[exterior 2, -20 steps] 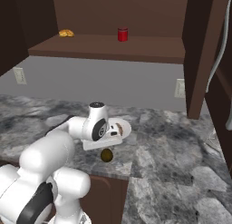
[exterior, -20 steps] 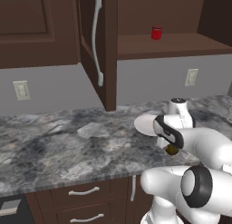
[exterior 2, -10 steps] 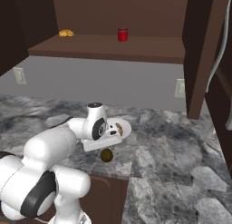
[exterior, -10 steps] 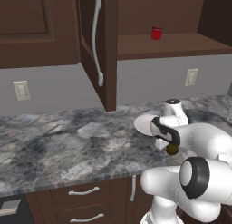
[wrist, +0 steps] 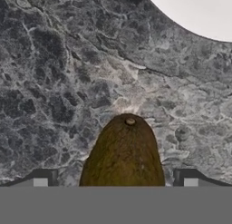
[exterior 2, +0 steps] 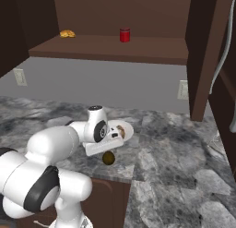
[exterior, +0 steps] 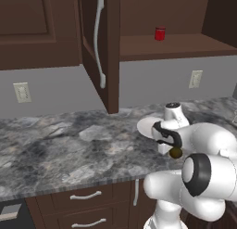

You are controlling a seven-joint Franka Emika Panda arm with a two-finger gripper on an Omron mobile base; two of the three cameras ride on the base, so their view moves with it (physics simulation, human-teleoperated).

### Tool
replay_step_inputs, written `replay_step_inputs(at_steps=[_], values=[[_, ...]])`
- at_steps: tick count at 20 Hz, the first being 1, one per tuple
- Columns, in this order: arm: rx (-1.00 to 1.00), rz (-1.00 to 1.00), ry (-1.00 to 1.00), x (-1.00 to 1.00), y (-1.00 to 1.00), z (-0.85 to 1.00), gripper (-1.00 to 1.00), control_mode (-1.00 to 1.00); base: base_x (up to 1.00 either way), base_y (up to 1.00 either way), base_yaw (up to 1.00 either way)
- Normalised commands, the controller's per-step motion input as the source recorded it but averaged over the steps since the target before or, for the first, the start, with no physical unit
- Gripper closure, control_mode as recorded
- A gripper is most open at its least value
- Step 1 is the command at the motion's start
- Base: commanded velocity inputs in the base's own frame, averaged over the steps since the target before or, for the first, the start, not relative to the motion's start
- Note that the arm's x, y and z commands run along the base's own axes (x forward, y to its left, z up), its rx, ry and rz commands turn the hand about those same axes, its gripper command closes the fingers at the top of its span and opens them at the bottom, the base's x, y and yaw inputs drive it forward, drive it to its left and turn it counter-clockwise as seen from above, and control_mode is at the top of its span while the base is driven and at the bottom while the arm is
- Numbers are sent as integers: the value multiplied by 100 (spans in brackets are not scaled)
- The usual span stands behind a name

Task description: Pick the avocado and bread from the counter and place them on the plate. Then pick the jam from the cabinet and place it next to the plate. Lastly close the cabinet door.

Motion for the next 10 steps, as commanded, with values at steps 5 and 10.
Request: replay_step_inputs(at_steps=[5,10], values=[[-5,2,0,0,0,-18,-100,-100,0,0,0],[-4,2,0,0,0,-19,-100,-100,0,0,0]])
